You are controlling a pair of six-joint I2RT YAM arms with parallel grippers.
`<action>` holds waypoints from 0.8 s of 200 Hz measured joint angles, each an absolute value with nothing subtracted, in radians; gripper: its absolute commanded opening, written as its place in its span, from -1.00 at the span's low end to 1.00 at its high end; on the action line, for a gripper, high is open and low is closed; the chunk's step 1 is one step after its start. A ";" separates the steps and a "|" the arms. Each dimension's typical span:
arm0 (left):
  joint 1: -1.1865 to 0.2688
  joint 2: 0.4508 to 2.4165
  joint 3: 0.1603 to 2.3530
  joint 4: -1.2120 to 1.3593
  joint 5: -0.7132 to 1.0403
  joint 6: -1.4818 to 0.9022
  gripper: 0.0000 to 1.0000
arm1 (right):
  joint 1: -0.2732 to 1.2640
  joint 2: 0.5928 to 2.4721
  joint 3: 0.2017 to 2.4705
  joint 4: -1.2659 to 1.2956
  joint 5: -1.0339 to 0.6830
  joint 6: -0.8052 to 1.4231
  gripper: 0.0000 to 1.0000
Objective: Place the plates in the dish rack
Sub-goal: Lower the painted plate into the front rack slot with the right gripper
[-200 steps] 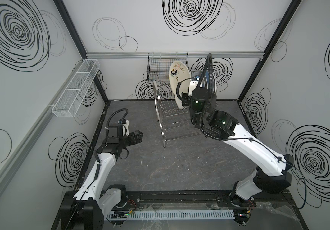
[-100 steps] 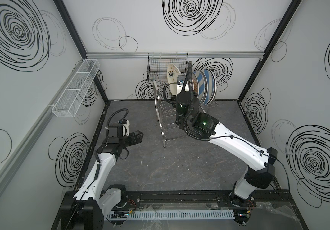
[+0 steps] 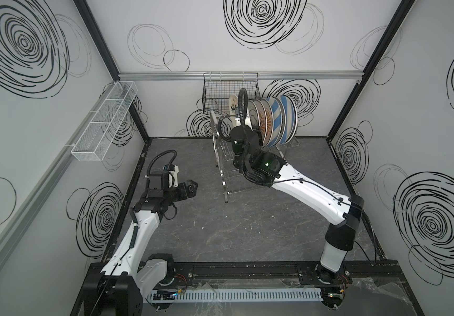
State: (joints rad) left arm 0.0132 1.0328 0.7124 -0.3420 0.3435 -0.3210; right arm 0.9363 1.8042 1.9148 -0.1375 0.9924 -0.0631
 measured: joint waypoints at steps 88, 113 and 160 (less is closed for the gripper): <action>0.013 1.033 0.712 -0.342 0.344 -0.321 0.92 | 0.914 1.805 1.917 -0.179 0.943 0.020 -1.00; 0.013 1.033 0.712 -0.342 0.345 -0.321 0.92 | 0.914 1.802 1.909 -0.187 0.938 0.042 -1.00; 0.013 1.033 0.712 -0.342 0.347 -0.321 0.92 | 0.914 1.788 1.895 -0.204 0.934 0.050 -1.00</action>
